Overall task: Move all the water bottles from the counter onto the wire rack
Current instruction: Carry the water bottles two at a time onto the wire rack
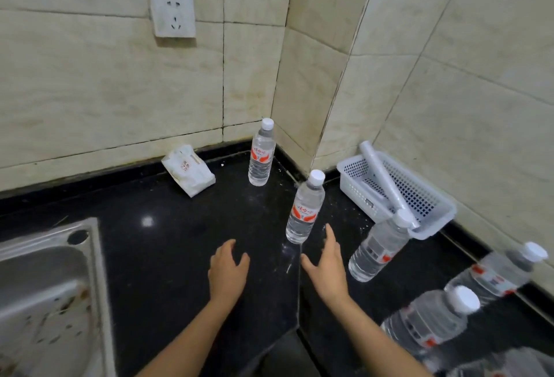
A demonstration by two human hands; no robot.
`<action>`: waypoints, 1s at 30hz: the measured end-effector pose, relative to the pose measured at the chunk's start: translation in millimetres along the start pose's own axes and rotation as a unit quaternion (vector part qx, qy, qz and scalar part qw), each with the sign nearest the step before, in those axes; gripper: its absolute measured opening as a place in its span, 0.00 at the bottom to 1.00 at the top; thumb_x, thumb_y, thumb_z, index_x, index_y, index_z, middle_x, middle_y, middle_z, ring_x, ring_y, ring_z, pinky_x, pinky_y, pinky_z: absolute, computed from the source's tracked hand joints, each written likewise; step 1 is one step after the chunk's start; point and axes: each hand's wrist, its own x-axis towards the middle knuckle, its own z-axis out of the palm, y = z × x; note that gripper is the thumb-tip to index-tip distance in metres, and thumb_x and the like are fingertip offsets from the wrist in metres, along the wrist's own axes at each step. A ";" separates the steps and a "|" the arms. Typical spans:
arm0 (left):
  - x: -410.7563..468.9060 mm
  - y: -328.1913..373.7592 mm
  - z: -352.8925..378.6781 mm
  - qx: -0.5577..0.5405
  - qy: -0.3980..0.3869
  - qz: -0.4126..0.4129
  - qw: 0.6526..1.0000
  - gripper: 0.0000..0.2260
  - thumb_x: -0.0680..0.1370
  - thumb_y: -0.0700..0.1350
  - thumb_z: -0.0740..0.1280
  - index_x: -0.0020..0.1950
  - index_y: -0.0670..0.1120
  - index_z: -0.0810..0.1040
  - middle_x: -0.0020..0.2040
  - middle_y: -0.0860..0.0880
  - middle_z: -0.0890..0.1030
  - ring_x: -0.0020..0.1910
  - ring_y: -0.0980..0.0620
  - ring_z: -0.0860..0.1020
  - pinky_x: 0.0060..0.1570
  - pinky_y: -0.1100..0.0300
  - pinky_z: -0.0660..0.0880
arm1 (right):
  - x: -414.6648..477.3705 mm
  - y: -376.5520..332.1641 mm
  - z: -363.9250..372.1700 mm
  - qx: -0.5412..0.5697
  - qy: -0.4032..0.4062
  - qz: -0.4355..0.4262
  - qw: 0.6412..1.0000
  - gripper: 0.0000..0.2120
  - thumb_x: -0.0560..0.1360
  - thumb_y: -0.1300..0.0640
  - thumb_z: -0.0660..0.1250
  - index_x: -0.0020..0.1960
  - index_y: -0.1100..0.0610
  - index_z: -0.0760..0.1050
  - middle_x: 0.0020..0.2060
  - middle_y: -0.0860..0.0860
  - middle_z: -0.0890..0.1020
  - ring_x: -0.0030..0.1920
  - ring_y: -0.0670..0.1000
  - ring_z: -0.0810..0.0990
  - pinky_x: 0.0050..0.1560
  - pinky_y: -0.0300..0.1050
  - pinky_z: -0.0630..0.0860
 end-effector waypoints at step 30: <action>278.5 92.4 51.8 -0.037 -0.063 0.108 0.991 0.47 0.66 0.48 0.75 0.75 0.53 0.46 0.72 0.47 0.67 0.70 0.41 0.65 0.67 0.37 0.63 | 139.7 -48.6 32.5 0.090 0.165 0.161 0.969 0.52 0.61 0.55 0.78 0.73 0.43 0.47 0.67 0.48 0.72 0.65 0.53 0.73 0.63 0.49 0.69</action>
